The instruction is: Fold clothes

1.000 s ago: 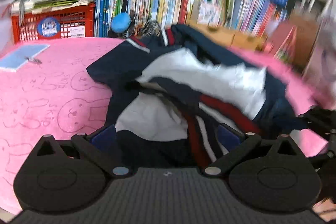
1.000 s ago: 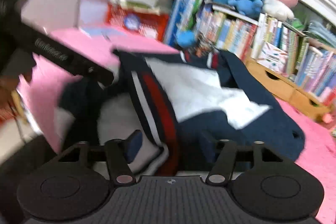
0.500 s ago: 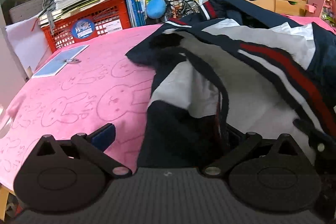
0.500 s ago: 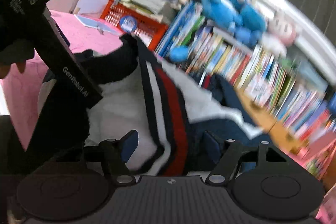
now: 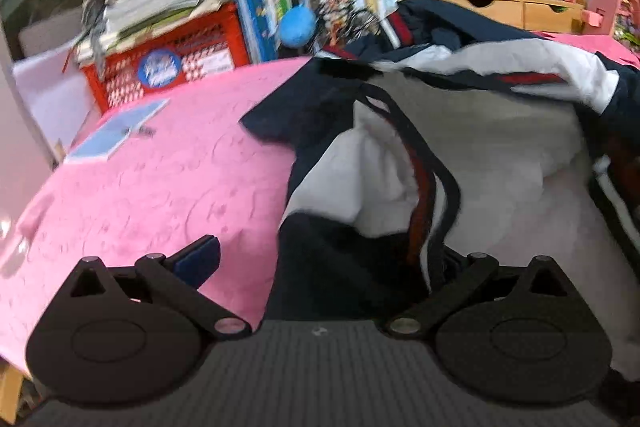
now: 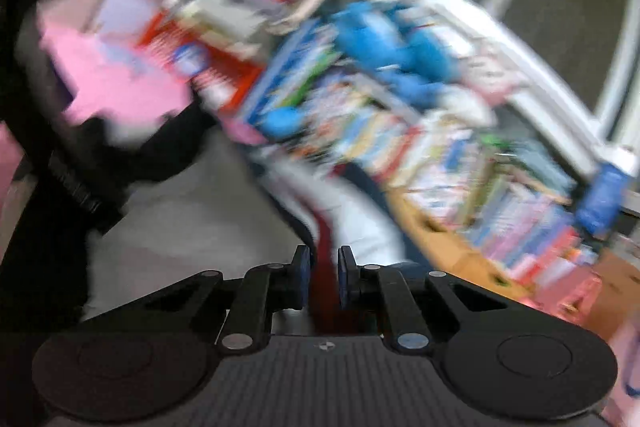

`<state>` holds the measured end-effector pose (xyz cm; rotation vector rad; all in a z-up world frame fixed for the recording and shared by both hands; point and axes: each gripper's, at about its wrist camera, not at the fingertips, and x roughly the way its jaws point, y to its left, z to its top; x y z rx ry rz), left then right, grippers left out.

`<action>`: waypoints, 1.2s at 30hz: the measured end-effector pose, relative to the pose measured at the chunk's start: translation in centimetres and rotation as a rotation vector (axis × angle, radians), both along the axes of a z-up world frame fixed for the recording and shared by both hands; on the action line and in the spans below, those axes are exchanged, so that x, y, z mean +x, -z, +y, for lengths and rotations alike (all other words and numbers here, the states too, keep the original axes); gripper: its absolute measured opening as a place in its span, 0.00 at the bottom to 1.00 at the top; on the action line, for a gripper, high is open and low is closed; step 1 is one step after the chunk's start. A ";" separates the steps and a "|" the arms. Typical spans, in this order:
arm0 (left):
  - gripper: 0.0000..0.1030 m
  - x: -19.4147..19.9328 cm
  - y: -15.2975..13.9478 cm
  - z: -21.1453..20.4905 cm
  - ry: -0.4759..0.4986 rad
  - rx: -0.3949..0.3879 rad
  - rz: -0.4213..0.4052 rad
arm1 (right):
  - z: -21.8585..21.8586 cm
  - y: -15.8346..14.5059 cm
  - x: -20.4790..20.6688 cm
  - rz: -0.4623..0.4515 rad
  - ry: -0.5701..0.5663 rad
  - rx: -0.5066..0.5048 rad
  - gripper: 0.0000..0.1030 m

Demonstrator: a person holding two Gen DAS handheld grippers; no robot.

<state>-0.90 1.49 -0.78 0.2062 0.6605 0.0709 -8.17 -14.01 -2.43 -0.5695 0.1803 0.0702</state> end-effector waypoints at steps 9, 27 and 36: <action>1.00 0.7 0.8 -0.5 -0.030 0.048 -0.017 | -4.1 -3.0 -3.2 0.070 -0.043 0.068 0.36; 1.00 -0.6 0.7 2.9 -0.123 -0.020 -0.008 | -3.1 -3.2 0.6 -0.115 0.174 0.080 0.24; 1.00 -0.7 0.7 2.6 -0.125 0.003 -0.010 | -2.9 -0.7 -0.5 -0.017 0.155 0.014 0.51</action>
